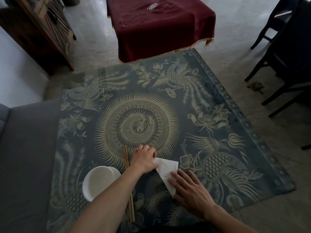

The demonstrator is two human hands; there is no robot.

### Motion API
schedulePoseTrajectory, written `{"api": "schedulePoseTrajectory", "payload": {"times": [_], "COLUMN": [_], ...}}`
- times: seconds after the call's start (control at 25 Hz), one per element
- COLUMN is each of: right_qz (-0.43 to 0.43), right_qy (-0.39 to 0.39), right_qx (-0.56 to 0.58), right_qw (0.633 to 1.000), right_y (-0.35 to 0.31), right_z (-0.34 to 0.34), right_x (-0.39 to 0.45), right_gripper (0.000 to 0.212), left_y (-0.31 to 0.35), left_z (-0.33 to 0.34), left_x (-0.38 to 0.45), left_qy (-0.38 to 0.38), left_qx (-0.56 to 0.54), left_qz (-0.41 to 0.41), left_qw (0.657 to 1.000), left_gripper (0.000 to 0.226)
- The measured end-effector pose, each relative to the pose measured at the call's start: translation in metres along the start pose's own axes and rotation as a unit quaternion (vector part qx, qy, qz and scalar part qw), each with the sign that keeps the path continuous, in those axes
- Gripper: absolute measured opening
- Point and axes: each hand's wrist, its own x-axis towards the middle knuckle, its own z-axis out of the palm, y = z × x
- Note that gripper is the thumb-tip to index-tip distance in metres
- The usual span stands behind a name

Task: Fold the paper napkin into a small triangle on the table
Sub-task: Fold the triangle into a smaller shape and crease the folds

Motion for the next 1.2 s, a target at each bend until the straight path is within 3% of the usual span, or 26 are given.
{"api": "schedulePoseTrajectory", "payload": {"times": [0.2,0.48,0.56,0.84,1.2], "right_qz": [0.009,0.01,0.011,0.028,0.067], "right_qy": [-0.01,-0.021,-0.019,-0.035,-0.041], "right_qx": [-0.001,0.001,-0.001,-0.003,-0.017], "right_qw": [1.0,1.0,1.0,0.999,0.997], "right_y": [-0.003,-0.003,-0.004,-0.014,-0.019], "right_z": [-0.001,-0.004,-0.004,-0.012,-0.012], "right_x": [0.0,-0.001,-0.001,0.02,0.035], "right_gripper": [0.056,0.057,0.057,0.056,0.059], "left_y": [0.008,0.01,0.009,0.006,0.005], "left_z": [0.002,0.005,0.007,0.004,0.013], "left_x": [0.003,-0.001,-0.002,-0.012,-0.036], "left_qy": [-0.034,-0.032,-0.027,0.056,0.149], "left_qx": [-0.032,-0.128,-0.153,-0.234,-0.18], "left_qz": [-0.024,-0.068,-0.066,-0.008,0.075], "left_qw": [0.999,0.989,0.986,0.971,0.969], "left_gripper": [0.025,0.037,0.026,0.005,0.01]}}
